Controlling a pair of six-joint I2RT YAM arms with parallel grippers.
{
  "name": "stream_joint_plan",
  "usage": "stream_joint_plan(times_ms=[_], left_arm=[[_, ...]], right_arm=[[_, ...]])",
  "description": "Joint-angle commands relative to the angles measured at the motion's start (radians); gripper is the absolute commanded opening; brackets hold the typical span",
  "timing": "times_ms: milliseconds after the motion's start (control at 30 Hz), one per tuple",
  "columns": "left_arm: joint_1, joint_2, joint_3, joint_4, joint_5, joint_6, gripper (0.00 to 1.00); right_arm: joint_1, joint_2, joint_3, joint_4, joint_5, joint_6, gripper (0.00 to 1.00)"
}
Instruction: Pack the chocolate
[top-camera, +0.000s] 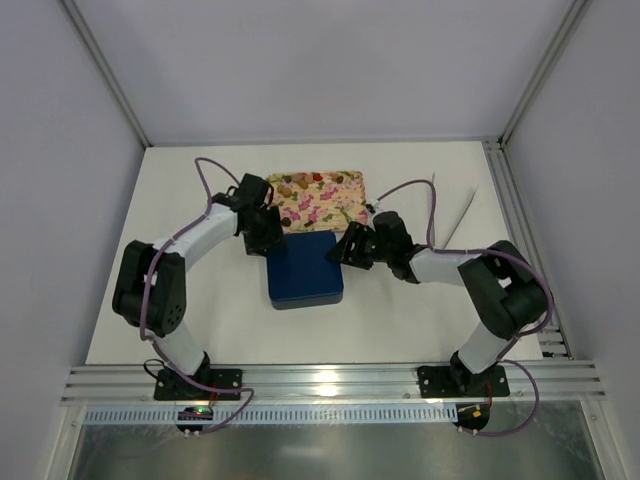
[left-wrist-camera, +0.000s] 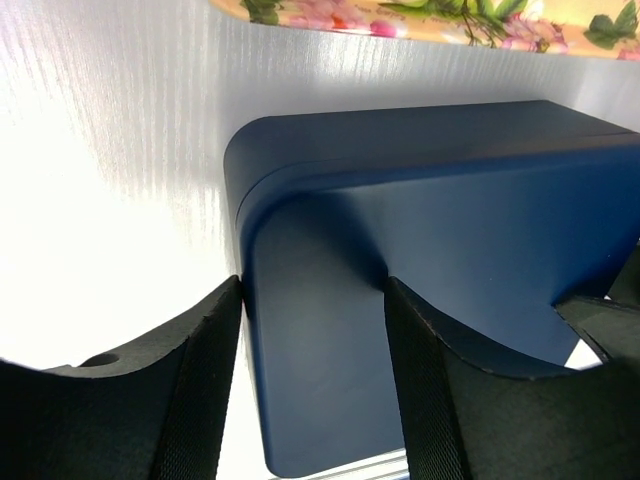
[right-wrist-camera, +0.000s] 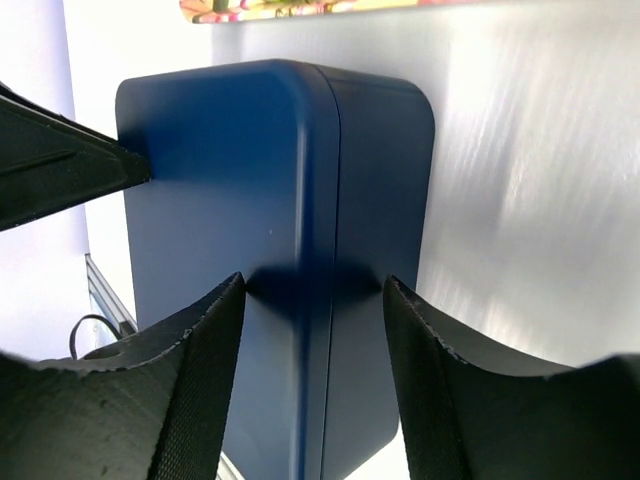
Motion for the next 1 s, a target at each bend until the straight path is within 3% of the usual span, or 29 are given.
stream_joint_plan(times_ms=[0,100,333,467,567,600,967], left_arm=[[-0.016,0.057,-0.078,-0.23,-0.171,0.095,0.43],[-0.016,0.005,-0.045,-0.242,-0.153,0.117,0.49],[-0.016,-0.118,0.075,-0.262,-0.161,0.171,0.77],[-0.016,-0.197,0.14,-0.257,-0.121,0.186,0.83],[-0.014,-0.269,0.181,-0.25,-0.104,0.189,0.85],[-0.014,-0.308,0.198,-0.251,-0.104,0.189,0.85],[-0.014,-0.556,0.16,-0.22,-0.017,0.177,0.88]], right_arm=[[0.011,-0.038,-0.013,-0.178,0.094,-0.066,0.47],[0.01,-0.087,0.023,-0.247,0.128,-0.093,0.51],[0.01,-0.241,0.167,-0.459,0.198,-0.176,0.67],[0.01,-0.334,0.28,-0.561,0.235,-0.237,0.77],[0.008,-0.417,0.322,-0.614,0.27,-0.254,0.87],[0.007,-0.437,0.329,-0.64,0.278,-0.261,1.0],[0.005,-0.676,0.388,-0.831,0.456,-0.277,1.0]])
